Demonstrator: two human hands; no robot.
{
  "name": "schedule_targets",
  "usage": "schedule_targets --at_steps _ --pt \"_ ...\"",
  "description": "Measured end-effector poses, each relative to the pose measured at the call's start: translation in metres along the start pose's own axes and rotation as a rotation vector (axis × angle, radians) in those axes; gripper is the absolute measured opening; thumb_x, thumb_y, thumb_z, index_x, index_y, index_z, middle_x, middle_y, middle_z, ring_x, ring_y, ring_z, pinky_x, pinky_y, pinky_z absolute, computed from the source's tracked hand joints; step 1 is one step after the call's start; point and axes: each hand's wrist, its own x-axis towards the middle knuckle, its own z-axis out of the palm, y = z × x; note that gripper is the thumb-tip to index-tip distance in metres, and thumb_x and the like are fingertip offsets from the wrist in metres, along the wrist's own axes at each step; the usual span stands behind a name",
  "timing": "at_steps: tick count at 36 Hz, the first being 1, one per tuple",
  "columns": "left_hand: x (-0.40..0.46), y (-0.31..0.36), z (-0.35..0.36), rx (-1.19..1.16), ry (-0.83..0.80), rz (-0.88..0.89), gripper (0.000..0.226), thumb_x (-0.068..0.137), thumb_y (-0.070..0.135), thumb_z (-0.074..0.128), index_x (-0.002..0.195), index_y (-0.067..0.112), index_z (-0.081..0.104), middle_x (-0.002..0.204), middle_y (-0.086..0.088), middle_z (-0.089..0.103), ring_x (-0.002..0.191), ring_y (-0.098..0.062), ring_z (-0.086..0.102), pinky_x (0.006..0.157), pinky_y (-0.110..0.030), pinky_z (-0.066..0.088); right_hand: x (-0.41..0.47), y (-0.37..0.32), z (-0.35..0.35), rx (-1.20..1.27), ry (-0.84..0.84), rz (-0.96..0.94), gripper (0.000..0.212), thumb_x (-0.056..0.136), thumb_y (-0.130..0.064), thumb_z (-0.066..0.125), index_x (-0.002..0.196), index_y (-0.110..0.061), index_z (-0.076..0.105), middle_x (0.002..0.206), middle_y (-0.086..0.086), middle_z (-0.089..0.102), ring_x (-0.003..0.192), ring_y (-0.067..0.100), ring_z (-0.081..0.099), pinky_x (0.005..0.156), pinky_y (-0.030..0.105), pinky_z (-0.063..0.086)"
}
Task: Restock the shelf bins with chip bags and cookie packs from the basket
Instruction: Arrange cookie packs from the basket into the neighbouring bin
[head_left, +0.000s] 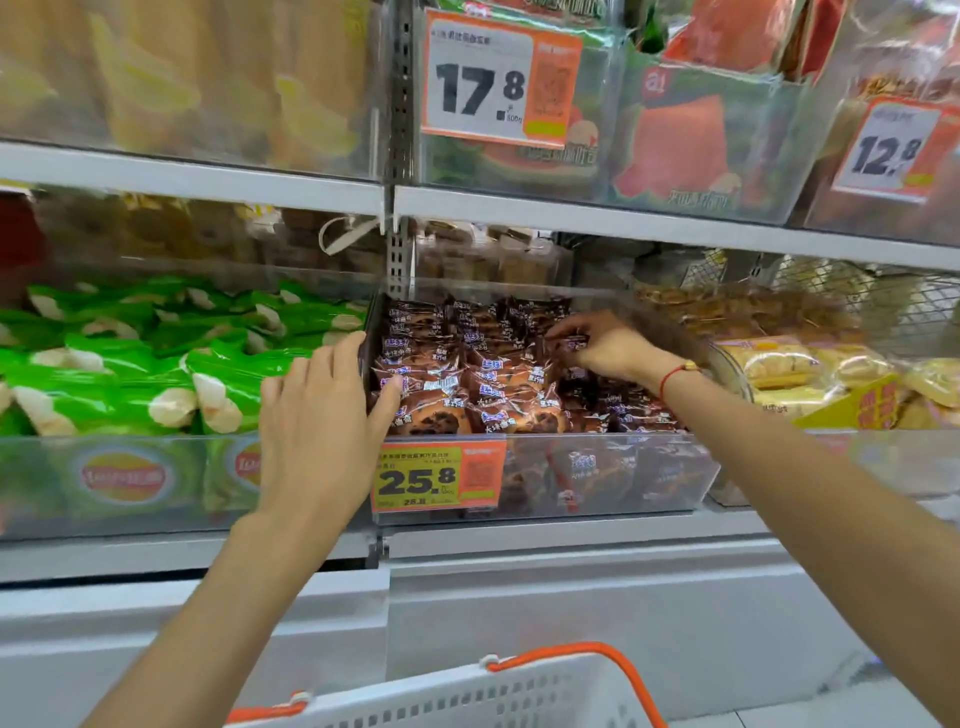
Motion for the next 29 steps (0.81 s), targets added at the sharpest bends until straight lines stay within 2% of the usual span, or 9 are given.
schedule_targets --at_steps 2,6,8,12,15,19,23,26,29 --pt "0.0 0.0 0.001 0.001 -0.002 -0.004 0.053 0.094 0.046 0.046 0.136 0.015 0.043 0.116 -0.006 0.061 0.106 -0.028 0.054 0.087 -0.04 0.036 0.003 -0.001 -0.007 -0.139 -0.06 -0.007 0.036 0.084 -0.011 0.072 0.116 -0.025 0.064 0.132 0.005 0.056 0.101 0.034 0.064 0.078 0.038 0.055" --pt "0.0 0.0 0.0 0.004 -0.003 -0.005 0.053 0.093 0.047 0.047 0.135 0.014 0.045 0.115 -0.006 0.062 0.105 -0.028 0.055 0.087 -0.041 0.037 0.006 -0.002 -0.011 -0.175 -0.121 -0.076 0.037 0.082 -0.01 0.073 0.116 -0.019 0.064 0.131 0.003 0.057 0.107 0.021 0.058 0.085 0.028 0.05" --pt "-0.002 0.001 0.0 -0.008 0.001 -0.005 0.052 0.093 0.047 0.047 0.134 0.014 0.045 0.114 -0.005 0.062 0.104 -0.028 0.056 0.086 -0.04 0.038 0.009 0.001 -0.012 -0.164 -0.071 -0.087 0.032 0.081 -0.013 0.074 0.11 -0.025 0.066 0.126 0.0 0.061 0.113 0.021 0.058 0.096 0.033 0.048" --pt "-0.001 0.003 0.0 -0.012 0.014 -0.02 0.053 0.093 0.047 0.045 0.136 0.015 0.045 0.116 -0.006 0.062 0.106 -0.029 0.055 0.087 -0.04 0.036 0.015 0.001 -0.011 -0.257 0.099 -0.107 0.03 0.08 -0.023 0.075 0.107 -0.034 0.067 0.125 -0.009 0.061 0.11 0.017 0.058 0.091 0.028 0.048" --pt "-0.003 0.005 0.0 0.001 -0.003 -0.023 0.054 0.093 0.046 0.046 0.137 0.015 0.043 0.119 -0.006 0.06 0.109 -0.029 0.053 0.089 -0.041 0.035 0.017 0.002 -0.007 -0.272 0.03 -0.108 0.031 0.081 -0.021 0.074 0.108 -0.033 0.064 0.121 -0.007 0.061 0.111 0.016 0.057 0.091 0.029 0.047" --pt "-0.002 0.003 0.0 -0.014 -0.001 -0.022 0.053 0.093 0.046 0.047 0.137 0.015 0.043 0.119 -0.006 0.06 0.109 -0.029 0.053 0.088 -0.04 0.035 0.018 -0.004 -0.01 -0.358 -0.096 -0.153 0.042 0.084 -0.017 0.069 0.123 -0.029 0.056 0.12 0.002 0.057 0.1 0.02 0.057 0.075 0.027 0.048" --pt "-0.001 0.003 -0.001 -0.019 -0.005 -0.018 0.054 0.093 0.045 0.049 0.136 0.012 0.045 0.12 -0.009 0.061 0.11 -0.031 0.053 0.087 -0.041 0.034 0.012 -0.006 -0.01 -0.336 -0.164 -0.131 0.052 0.084 -0.034 0.07 0.132 -0.022 0.054 0.13 0.006 0.056 0.114 0.025 0.055 0.091 0.029 0.045" --pt "-0.001 0.003 -0.002 -0.018 -0.009 -0.019 0.054 0.093 0.045 0.049 0.136 0.013 0.044 0.121 -0.008 0.06 0.111 -0.031 0.052 0.086 -0.04 0.033 0.007 -0.002 -0.011 -0.467 -0.001 -0.181 0.044 0.079 -0.049 0.07 0.114 -0.022 0.064 0.114 0.002 0.064 0.1 0.022 0.059 0.085 0.032 0.048" --pt "-0.001 0.004 -0.003 -0.026 -0.01 -0.018 0.054 0.093 0.046 0.049 0.137 0.014 0.044 0.122 -0.008 0.06 0.111 -0.03 0.052 0.087 -0.04 0.033 0.002 0.001 -0.015 -0.373 0.088 -0.122 0.036 0.08 -0.048 0.07 0.1 -0.019 0.064 0.099 0.002 0.066 0.087 0.021 0.06 0.073 0.028 0.047"
